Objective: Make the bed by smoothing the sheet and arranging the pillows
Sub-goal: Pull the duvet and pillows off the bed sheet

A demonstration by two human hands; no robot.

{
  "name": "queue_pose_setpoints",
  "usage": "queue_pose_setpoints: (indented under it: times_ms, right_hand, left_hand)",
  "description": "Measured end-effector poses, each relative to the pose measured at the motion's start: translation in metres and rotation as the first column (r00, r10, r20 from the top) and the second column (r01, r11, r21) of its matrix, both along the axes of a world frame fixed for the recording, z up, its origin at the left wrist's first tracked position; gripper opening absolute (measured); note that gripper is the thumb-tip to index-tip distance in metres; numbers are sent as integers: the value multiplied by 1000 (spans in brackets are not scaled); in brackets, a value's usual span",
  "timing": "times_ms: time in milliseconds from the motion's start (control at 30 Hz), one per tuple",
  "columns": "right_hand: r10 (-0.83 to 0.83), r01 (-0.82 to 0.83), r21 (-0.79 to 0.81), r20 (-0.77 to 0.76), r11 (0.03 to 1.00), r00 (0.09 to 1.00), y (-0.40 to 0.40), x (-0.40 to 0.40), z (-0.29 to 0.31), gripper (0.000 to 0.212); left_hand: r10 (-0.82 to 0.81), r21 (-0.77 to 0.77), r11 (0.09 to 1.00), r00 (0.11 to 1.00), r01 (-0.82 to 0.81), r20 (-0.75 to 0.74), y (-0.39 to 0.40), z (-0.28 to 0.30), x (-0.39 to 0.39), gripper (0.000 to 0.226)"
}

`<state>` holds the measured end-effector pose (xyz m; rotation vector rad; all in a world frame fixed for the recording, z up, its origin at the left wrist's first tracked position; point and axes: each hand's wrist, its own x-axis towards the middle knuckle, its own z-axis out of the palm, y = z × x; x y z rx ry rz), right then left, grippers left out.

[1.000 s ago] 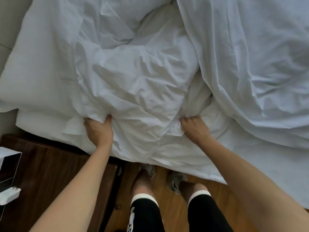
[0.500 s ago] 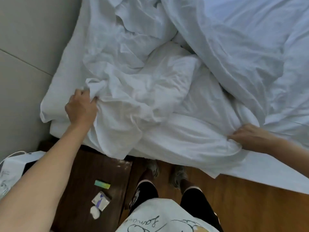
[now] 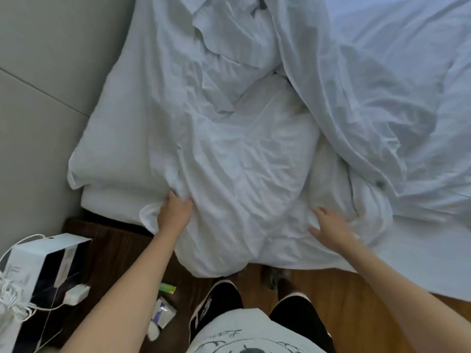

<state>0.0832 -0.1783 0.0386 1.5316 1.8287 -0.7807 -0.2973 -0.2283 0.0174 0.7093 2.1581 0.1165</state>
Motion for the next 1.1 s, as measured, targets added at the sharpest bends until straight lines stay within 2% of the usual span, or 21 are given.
queue_pose_setpoints:
  times_ms: [67, 133, 233, 367, 467, 533, 600, 667, 767, 867, 933, 967, 1000, 1033, 1100]
  right_hand:
    - [-293, 323, 72, -271, 944, 917, -10, -50, -1, 70]
    - [-488, 529, 15, -365, 848, 793, -17, -90, -7, 84]
    - [-650, 673, -70, -346, 737, 676, -23, -130, -25, 105]
    - [-843, 875, -29, -285, 484, 457, -9, -149, -56, 116]
    - [-941, 971, -36, -260, 236, 219, 12, -146, -76, 113]
    - [-951, 987, -21, -270, 162, 150, 19, -144, -85, 93]
    - [-941, 981, 7, -282, 193, 187, 24, -147, -86, 62]
    - [-922, 971, -52, -327, 235, 206, 26, -159, -80, 43]
    - [-883, 917, -261, -438, 303, 167, 30, -193, -49, 28]
    - [-860, 771, -500, -496, 395, 119, 32, -237, -1, 7]
    - [-854, 638, -628, -513, 444, 89, 39, -273, 26, 12]
    - [-838, 562, -663, -534, 495, 109, 46, -293, 36, 13]
    - [-821, 476, -691, -556, 544, 130, 54, -310, 45, 9]
    - [-798, 382, -709, -581, 592, 160, 62, -325, 53, 14]
    - [-760, 280, -707, -596, 649, 258, 74, -339, 57, 47]
  left_hand:
    - [107, 87, 990, 994, -109, 22, -3, 0, 5, 74]
    - [94, 162, 982, 995, -96, 20, 0, -1, 7, 81]
    - [151, 211, 964, 986, -163, 73, 15, -15, -1, 96]
    - [332, 225, 906, 931, -360, 153, 38, -36, -15, 116]
    - [305, 246, 906, 934, -346, 188, 57, -49, -12, 105]
    - [326, 243, 888, 907, -391, 268, 74, -52, -3, 85]
    - [349, 204, 863, 837, -463, 421, 92, -48, 10, 55]
    - [339, 152, 863, 775, -482, 533, 104, -36, 23, 37]
    - [284, 232, 867, 821, -440, 495, 116, -8, 19, 27]
    - [239, 441, 788, 874, -429, 424, 143, 48, -28, 21]
    - [211, 609, 704, 926, -367, 314, 173, 95, -73, 21]
    - [192, 659, 701, 962, -272, 192, 189, 115, -97, 26]
    - [173, 662, 733, 984, -157, 42, 205, 132, -119, 38]
    - [164, 610, 791, 979, -55, -125, 218, 142, -137, 54]
    - [149, 433, 901, 917, 29, -371, 224, 147, -155, 75]
